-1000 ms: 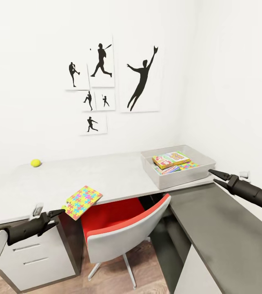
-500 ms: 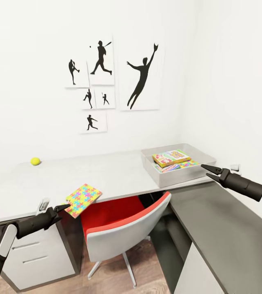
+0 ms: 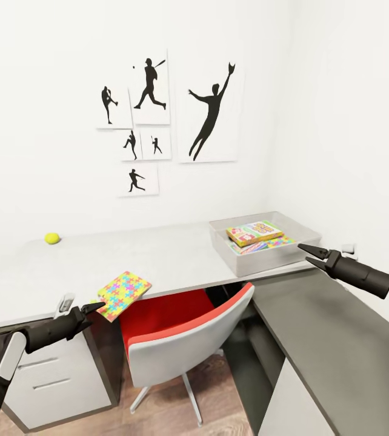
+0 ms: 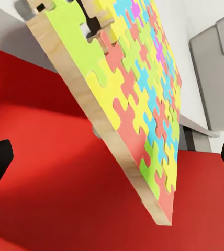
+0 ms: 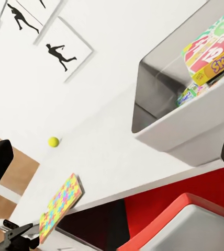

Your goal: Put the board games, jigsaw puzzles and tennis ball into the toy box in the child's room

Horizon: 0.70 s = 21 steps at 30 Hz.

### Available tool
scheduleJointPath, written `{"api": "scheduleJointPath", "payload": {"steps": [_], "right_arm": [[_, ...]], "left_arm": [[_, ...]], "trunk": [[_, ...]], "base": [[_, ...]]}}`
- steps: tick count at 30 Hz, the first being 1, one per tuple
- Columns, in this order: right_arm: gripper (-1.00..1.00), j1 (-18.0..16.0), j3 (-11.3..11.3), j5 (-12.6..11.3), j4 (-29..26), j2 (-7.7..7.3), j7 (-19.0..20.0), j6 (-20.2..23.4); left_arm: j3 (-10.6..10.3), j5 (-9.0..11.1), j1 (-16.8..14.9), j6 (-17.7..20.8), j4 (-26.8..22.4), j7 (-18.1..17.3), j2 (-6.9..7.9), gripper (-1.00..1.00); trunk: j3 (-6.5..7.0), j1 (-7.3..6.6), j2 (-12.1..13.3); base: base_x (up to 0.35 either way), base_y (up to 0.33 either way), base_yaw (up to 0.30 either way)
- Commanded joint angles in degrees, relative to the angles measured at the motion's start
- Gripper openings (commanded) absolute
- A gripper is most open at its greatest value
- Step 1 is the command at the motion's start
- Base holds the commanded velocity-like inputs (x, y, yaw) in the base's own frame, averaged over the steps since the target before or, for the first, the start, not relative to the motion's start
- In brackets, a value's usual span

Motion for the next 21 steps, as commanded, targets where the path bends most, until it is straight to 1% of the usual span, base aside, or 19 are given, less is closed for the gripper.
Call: {"api": "scheduleJointPath", "payload": {"steps": [1, 4, 21], "right_arm": [[1.00, -0.06, -0.07, 0.36, 0.00, 0.01, 0.46, 0.26], [1.00, -0.06, -0.11, 0.36, -0.02, -0.03, 0.46, 0.26], [1.00, -0.06, -0.19, 0.34, 0.06, -0.06, 0.46, 0.26]], "left_arm": [[0.10, -0.09, -0.04, 0.24, 0.01, -0.25, -0.01, 1.00], [0.09, -0.08, -0.06, 0.24, 0.01, -0.31, -0.02, 1.00], [0.09, -0.07, -0.06, 0.24, 0.01, -0.34, -0.02, 1.00]], "trunk": [[-0.24, 0.22, -0.45], [-0.78, 0.88, -1.65], [-0.78, 0.88, -1.65]], "base": [[0.000, 0.000, 0.000], [0.000, 0.000, 0.000], [0.004, 0.000, 0.000]]}}
